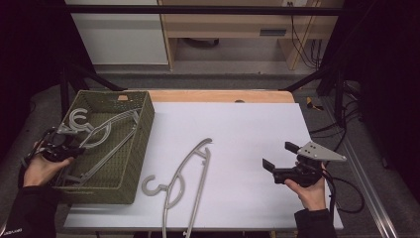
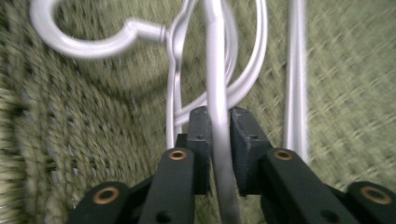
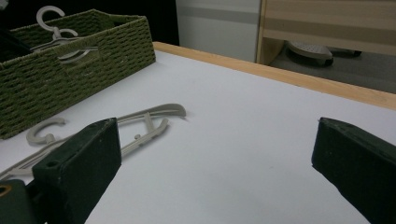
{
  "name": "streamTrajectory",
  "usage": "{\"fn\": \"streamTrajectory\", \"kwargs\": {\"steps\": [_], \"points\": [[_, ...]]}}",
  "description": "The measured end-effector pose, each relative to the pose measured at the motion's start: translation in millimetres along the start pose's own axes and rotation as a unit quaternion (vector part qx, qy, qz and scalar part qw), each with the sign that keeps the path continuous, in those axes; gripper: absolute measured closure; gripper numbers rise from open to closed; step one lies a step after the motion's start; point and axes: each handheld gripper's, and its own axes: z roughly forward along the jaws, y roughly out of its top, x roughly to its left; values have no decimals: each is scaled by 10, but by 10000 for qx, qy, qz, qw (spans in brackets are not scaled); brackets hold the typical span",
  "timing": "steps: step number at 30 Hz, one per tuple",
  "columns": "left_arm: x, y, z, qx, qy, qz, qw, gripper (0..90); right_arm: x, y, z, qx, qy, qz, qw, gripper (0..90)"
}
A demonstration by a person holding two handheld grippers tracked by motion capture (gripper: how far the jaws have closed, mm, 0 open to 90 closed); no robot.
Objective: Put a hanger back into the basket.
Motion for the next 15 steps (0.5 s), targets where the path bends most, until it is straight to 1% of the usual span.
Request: {"fn": "streamTrajectory", "kwargs": {"steps": [2, 4, 5, 6, 7, 8, 9, 10, 11, 12, 13, 14, 15], "points": [[10, 7, -37, -55, 21, -106, 9999, 699, -3, 0, -6, 6, 8, -21, 10000, 19], [14, 14, -106, -207, -2, -221, 9995, 655, -3, 1, -3, -17, -8, 0, 10000, 18], [-4, 26, -210, -414, 46, -279, 9987, 624, -3, 2, -5, -16, -12, 5, 10000, 18], [-15, 31, -272, -545, 3, -288, 9981, 607, -2, 2, -6, -16, -13, 8, 10000, 18], [-15, 31, -272, -545, 3, -288, 9981, 582, -1, 4, -8, -22, -13, 2, 10000, 18], [-36, 34, -333, -708, -43, -334, 9969, 582, -1, 4, -8, -22, -13, 2, 10000, 18], [-90, 32, -456, -1139, -157, -443, 9924, 553, 4, 9, -13, -32, -11, 0, 10000, 18], [-90, 32, -456, -1139, -157, -443, 9924, 535, 5, 11, -18, -37, -7, -1, 10000, 18], [-130, 29, -511, -1353, -272, -515, 9891, 521, 5, 13, -20, -47, -8, -1, 10000, 18], [-174, 28, -559, -1537, -326, -569, 9859, 507, 4, 13, -21, -53, -9, 5, 10000, 18], [-222, 28, -606, -1717, -395, -647, 9822, 507, 4, 13, -21, -53, -9, 5, 10000, 18], [-266, 28, -646, -1881, -515, -699, 9783, 466, 4, 11, -19, -44, -17, 5, 10000, 18], [-314, 34, -686, -1960, -603, -715, 9761, 466, 4, 11, -19, -44, -17, 5, 10000, 18]]}}
